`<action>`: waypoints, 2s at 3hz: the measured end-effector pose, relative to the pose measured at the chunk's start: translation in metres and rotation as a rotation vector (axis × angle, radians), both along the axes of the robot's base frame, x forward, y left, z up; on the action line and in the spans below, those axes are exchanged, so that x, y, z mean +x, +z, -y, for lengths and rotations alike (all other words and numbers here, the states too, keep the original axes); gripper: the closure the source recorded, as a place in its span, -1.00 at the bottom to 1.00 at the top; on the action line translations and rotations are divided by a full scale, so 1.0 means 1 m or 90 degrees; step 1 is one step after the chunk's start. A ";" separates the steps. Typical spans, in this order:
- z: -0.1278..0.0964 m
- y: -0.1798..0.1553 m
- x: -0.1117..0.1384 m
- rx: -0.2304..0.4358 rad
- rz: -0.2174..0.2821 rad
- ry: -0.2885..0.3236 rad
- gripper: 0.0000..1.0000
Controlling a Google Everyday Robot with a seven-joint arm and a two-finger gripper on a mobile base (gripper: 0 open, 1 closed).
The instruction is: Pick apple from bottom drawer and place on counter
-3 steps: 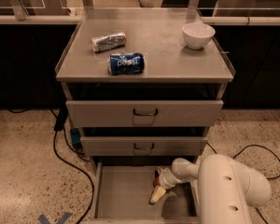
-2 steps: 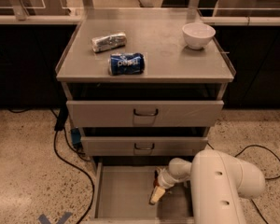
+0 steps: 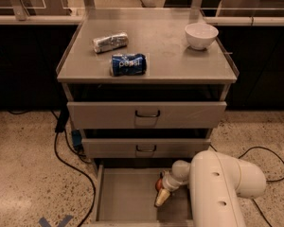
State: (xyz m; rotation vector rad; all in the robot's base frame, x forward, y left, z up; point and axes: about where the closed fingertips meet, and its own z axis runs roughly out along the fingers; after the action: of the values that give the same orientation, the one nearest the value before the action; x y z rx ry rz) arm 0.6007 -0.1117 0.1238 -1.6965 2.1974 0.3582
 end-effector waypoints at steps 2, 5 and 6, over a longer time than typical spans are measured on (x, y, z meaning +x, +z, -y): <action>0.000 0.000 0.000 0.000 0.000 0.000 -0.49; 0.000 0.000 0.000 0.000 0.000 0.000 1.00; 0.000 0.000 0.000 0.000 0.000 0.000 1.00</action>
Offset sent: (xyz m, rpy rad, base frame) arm 0.0000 0.0000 0.0000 0.0000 0.0000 0.0000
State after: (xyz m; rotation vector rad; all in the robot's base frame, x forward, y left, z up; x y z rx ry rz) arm 0.6006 -0.1116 0.1236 -1.6967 2.1975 0.3586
